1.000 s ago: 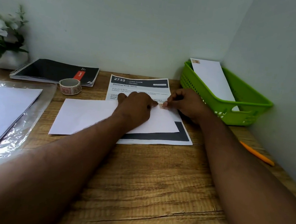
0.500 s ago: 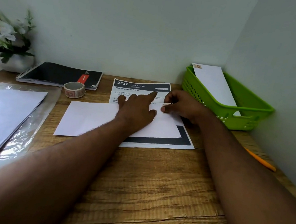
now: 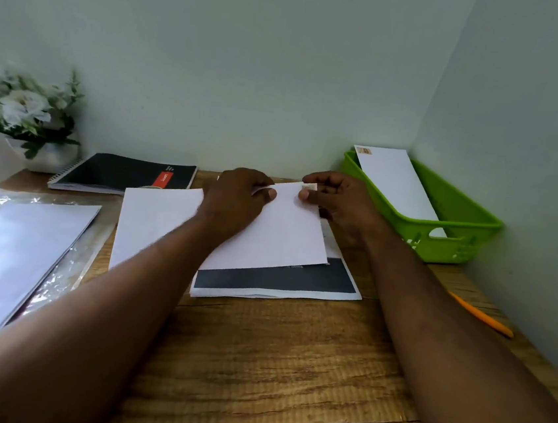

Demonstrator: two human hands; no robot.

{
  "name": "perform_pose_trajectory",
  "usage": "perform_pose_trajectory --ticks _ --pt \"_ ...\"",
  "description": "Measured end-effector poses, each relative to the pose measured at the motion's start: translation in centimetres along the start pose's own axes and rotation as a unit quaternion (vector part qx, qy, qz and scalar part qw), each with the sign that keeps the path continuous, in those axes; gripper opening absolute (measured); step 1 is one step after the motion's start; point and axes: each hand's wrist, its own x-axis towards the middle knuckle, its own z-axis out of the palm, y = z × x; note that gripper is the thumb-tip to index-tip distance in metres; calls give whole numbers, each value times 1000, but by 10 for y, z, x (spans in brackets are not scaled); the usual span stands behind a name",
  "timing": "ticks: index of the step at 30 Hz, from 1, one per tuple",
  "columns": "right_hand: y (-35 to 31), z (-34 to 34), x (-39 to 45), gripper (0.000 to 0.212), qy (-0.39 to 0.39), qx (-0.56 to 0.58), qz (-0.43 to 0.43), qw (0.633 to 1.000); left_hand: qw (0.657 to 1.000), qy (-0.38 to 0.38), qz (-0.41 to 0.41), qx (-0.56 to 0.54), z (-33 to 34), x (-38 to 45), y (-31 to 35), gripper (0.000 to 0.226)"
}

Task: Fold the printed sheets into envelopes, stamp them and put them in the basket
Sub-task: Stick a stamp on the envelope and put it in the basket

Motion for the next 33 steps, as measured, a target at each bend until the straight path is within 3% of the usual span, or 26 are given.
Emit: perform_pose_trajectory --ticks 5,10,15,19,25,29,33 --pt "-2 2 -3 21 8 -15 5 1000 1000 20 3 -9 -11 -5 5 25" --pt "-16 0 -11 11 59 124 -8 991 999 -13 -12 -30 -46 -1 6 21" --pt "-35 -11 -18 15 169 153 -88 970 990 65 -35 -118 -84 16 26 15" --pt "-42 -15 -19 29 203 129 -163 957 925 161 -76 -336 -101 44 68 9" --pt "-55 -44 -21 39 276 -14 -237 932 769 189 -159 -589 -57 90 135 18" --pt "-52 -83 -18 53 344 -129 -205 907 727 171 -164 -644 -23 95 178 21" --pt "-46 -102 -21 53 393 -192 -181 881 729 139 -143 -654 1 97 209 26"
